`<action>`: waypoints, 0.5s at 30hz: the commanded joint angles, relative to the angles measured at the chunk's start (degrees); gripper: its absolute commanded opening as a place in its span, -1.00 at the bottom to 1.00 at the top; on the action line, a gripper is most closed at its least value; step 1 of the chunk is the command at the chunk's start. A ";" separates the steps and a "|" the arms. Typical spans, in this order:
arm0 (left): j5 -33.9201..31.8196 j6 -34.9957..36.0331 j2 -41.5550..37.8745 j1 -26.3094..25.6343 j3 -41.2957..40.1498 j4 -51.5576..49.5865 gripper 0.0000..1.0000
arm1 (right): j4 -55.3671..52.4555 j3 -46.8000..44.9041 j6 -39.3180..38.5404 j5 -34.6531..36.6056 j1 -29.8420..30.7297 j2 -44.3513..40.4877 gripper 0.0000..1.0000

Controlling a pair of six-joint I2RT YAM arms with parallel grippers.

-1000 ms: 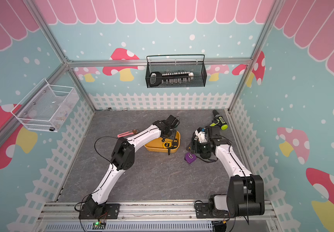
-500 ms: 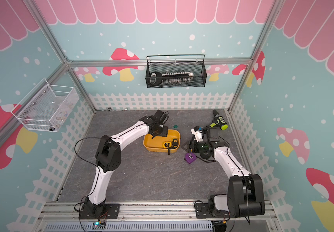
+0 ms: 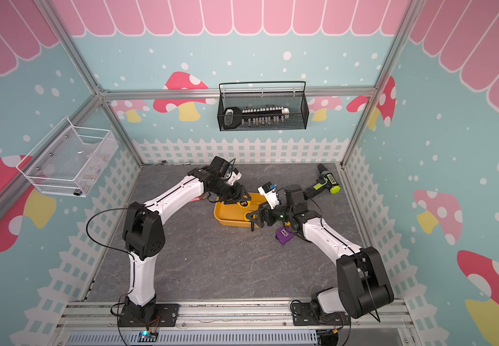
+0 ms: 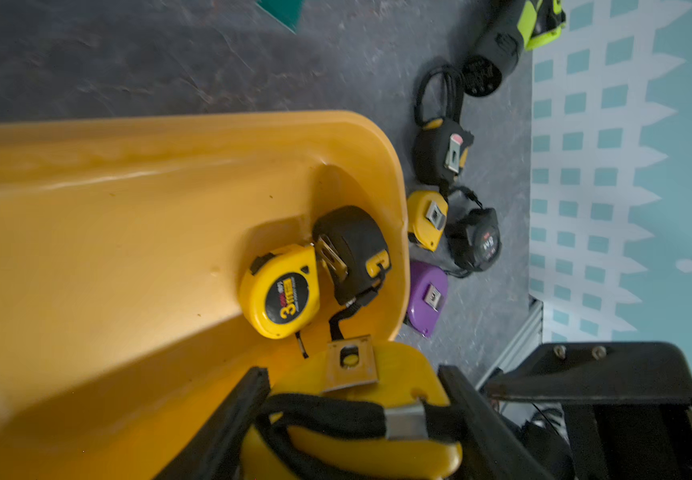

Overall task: Take the tape measure out of the storage box
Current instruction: Place the tape measure at the center of the board.

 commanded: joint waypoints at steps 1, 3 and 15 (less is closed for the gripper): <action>8.47 -0.55 -3.67 -0.14 0.28 0.34 -0.22 | 6.02 -0.47 -0.72 0.62 0.18 1.22 0.82; 10.31 -0.54 -3.81 -0.22 0.13 0.33 -0.22 | 7.66 -0.29 -0.04 0.56 0.26 2.58 0.82; 10.64 -0.92 -3.98 -2.69 -0.25 0.25 -0.25 | 14.20 -0.23 4.34 5.33 1.32 6.30 0.65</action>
